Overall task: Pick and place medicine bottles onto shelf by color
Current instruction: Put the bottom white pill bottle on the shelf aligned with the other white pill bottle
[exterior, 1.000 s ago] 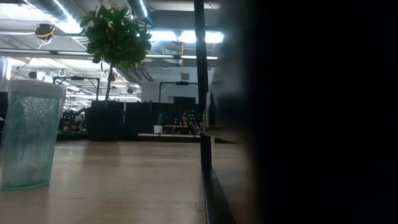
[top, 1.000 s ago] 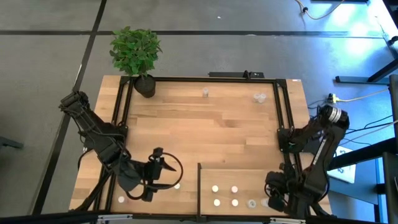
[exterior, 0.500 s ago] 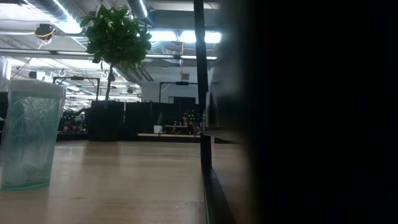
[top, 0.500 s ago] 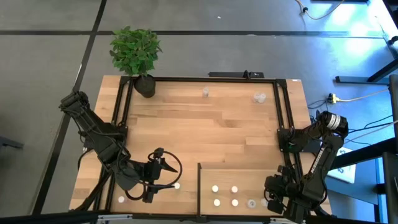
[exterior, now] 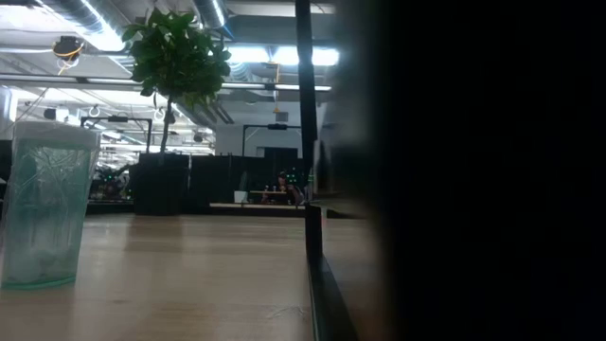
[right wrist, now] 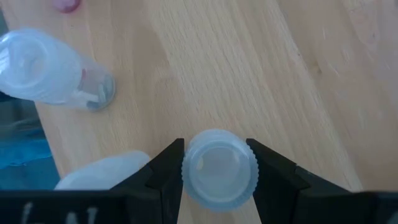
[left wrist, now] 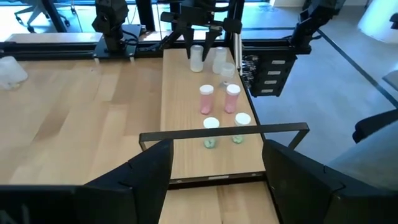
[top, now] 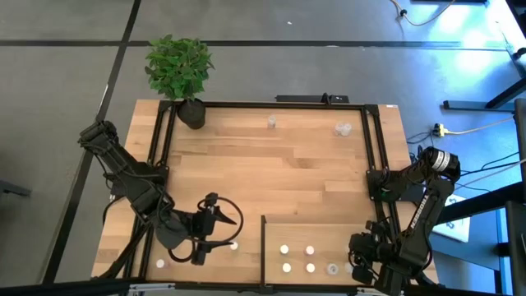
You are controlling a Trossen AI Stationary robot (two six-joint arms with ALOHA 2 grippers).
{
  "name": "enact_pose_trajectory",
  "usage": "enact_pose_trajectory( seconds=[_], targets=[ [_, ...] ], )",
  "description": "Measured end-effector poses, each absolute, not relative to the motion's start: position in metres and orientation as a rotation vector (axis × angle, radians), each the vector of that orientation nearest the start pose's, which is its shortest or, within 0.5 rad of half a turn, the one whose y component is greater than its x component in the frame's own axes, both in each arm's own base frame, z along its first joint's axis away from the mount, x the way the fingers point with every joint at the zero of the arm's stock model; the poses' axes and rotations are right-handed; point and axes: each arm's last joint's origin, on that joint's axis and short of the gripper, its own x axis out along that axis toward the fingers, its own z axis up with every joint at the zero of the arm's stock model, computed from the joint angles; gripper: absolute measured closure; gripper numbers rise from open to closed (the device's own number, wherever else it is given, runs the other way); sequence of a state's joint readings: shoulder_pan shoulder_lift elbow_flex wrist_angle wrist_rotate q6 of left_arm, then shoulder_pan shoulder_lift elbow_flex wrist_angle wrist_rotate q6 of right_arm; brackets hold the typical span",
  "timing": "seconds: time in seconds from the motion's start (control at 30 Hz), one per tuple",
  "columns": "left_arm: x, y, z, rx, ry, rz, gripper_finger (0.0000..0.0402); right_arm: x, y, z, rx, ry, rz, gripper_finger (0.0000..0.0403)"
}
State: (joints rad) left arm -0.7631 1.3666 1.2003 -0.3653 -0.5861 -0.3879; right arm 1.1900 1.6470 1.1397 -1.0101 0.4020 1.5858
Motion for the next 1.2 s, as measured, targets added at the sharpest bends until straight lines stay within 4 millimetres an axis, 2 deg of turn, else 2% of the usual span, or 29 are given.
enact_pose_trajectory(
  seconds=[0.67, 1.2],
  targets=[
    [0.2258, -0.194, 0.334, -0.044, 0.439, -0.091, 0.0162, 0.1187, 0.2632, 0.2061, 0.277, 1.108, -0.317, 0.0249],
    [0.2258, -0.194, 0.334, -0.044, 0.439, -0.091, 0.0162, 0.1176, 0.2638, 0.2055, 0.283, 1.153, -0.309, 0.0249]
  ],
)
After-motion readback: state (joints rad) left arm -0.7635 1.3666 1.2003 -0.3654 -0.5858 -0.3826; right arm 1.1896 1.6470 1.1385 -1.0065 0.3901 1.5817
